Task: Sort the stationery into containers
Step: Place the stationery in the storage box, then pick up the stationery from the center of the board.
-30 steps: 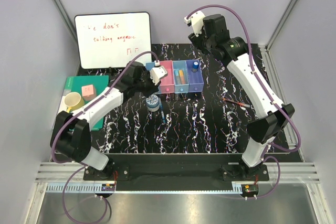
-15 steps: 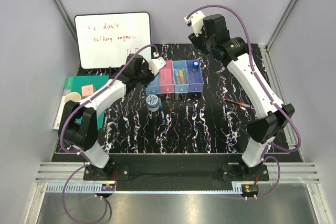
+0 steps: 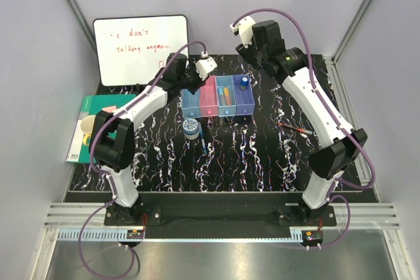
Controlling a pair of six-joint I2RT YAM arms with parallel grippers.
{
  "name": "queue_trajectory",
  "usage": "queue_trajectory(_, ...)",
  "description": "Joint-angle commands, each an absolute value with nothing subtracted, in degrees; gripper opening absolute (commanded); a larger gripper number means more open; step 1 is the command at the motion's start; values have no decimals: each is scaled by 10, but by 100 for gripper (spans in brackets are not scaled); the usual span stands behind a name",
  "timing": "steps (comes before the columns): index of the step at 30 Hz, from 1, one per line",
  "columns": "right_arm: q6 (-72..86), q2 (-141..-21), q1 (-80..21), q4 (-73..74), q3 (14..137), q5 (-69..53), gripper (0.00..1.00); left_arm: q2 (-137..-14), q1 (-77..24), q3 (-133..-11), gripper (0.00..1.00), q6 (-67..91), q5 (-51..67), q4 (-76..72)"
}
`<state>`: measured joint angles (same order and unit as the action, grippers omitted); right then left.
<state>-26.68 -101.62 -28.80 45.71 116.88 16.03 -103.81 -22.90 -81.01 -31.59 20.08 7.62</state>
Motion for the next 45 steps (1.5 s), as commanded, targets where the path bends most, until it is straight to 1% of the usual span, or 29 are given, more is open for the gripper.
queue_trajectory(1, -272, -998, -285, 432, 1160, 190, 57, -1082, -236, -867, 0, -320, 233, 42)
queue_trajectory(9, -271, -985, -281, 413, 1134, 209, 57, -1150, -247, -902, 1, -343, 218, 36)
queue_trajectory(10, -271, -985, -279, 412, 1135, 209, 57, -1161, -247, -906, 3, -346, 214, 32)
queue_trajectory(16, -265, -984, -278, 412, 1132, 206, 57, -1200, -248, -929, 9, -359, 176, 5)
queue_trajectory(17, -265, -984, -277, 412, 1131, 205, 57, -1204, -248, -931, 18, -360, 171, 2)
queue_trajectory(19, -264, -982, -277, 411, 1129, 206, 57, -1211, -249, -933, 30, -365, 161, -14)
queue_trajectory(20, -264, -981, -277, 412, 1128, 206, 57, -1213, -249, -931, 33, -366, 147, -22)
queue_trajectory(21, -264, -979, -277, 412, 1125, 205, 57, -1212, -249, -929, 38, -366, 139, -31)
queue_trajectory(23, -263, -978, -277, 412, 1122, 206, 57, -1212, -250, -920, 46, -365, 120, -60)
queue_trajectory(24, -263, -977, -277, 412, 1121, 206, 57, -1211, -250, -916, 53, -364, 113, -70)
queue_trajectory(27, -263, -978, -277, 412, 1122, 206, 57, -1206, -253, -900, 63, -373, 91, -113)
queue_trajectory(28, -262, -978, -277, 412, 1123, 206, 57, -1203, -253, -897, 65, -374, 84, -119)
queue_trajectory(32, -264, -978, -277, 412, 1127, 207, 57, -1179, -255, -883, 64, -374, 80, -128)
queue_trajectory(34, -266, -976, -277, 413, 1127, 209, 57, -1143, -254, -872, 63, -369, 87, -108)
queue_trajectory(36, -270, -974, -277, 412, 1123, 210, 57, -1095, -254, -867, 63, -360, 92, -38)
queue_trajectory(38, -270, -969, -277, 412, 1121, 208, 58, -1056, -254, -850, 62, -350, 107, 0)
queue_trajectory(39, -271, -969, -278, 411, 1121, 207, 57, -1009, -254, -819, 62, -345, 116, 47)
queue_trajectory(41, -271, -968, -277, 412, 1123, 204, 58, -956, -256, -773, 62, -348, 140, 76)
queue_trajectory(42, -272, -966, -277, 411, 1126, 203, 58, -909, -257, -733, 62, -356, 141, 114)
queue_trajectory(45, -277, -962, -277, 412, 1129, 196, 61, -850, -259, -685, 64, -352, 144, 209)
